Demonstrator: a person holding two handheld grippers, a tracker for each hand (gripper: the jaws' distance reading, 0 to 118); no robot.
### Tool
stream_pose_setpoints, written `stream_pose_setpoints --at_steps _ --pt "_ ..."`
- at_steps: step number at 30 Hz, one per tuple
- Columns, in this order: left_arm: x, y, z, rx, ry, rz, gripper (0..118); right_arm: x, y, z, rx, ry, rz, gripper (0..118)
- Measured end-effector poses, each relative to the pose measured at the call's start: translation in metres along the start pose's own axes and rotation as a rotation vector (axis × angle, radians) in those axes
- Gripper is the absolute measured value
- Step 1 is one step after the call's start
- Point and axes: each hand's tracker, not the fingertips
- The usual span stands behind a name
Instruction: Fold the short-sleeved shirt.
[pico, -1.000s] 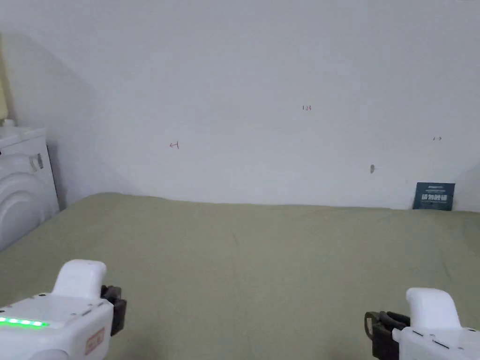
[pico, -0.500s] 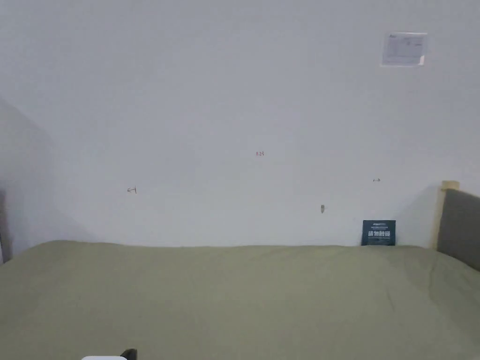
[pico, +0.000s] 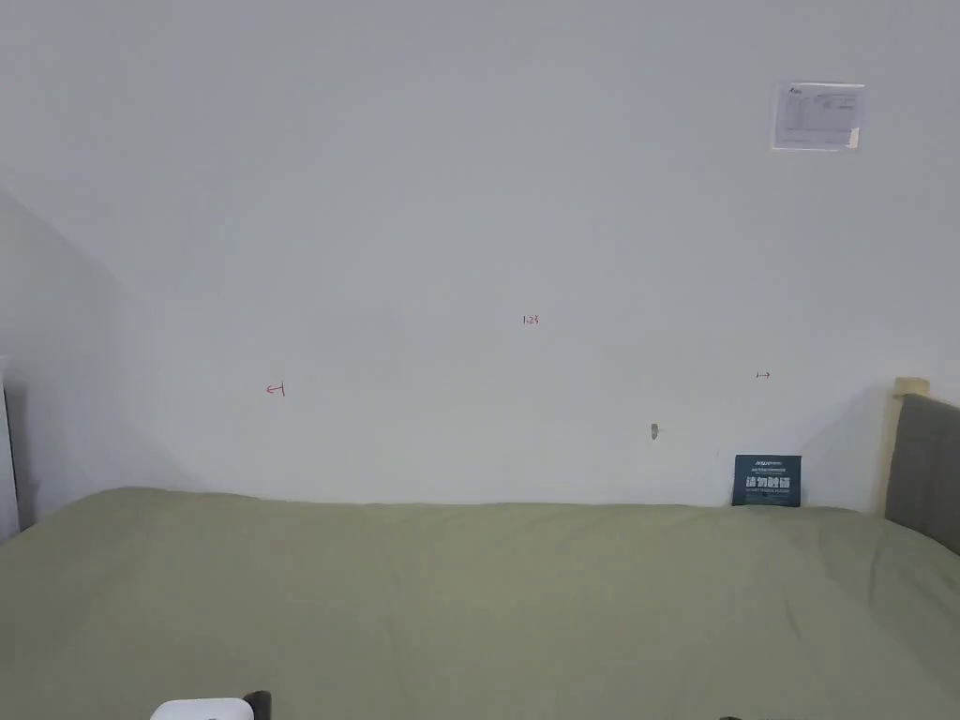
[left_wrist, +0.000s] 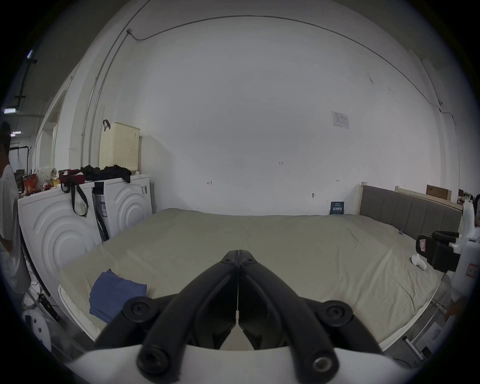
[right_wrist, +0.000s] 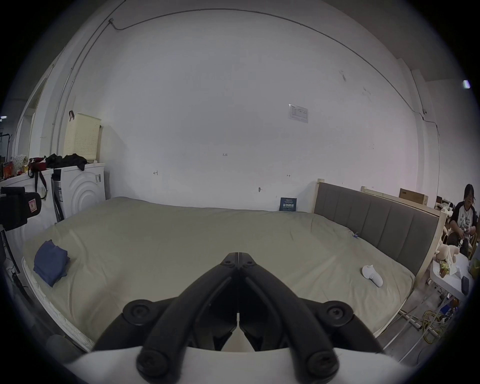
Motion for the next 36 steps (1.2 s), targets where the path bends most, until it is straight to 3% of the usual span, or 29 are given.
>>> stream_pose_setpoints --at_steps 34,35,36 --pt "-0.005 0.016 -0.002 0.003 -0.017 0.0 0 -0.008 0.016 0.0 0.004 0.02 0.014 2" --pt "-0.004 0.017 -0.002 -0.001 -0.007 -0.013 2 -0.008 0.017 0.001 0.01 0.019 0.012 3" --pt "-0.004 0.019 -0.004 -0.015 -0.002 -0.028 17 -0.008 0.019 0.002 0.015 0.014 0.011 15"
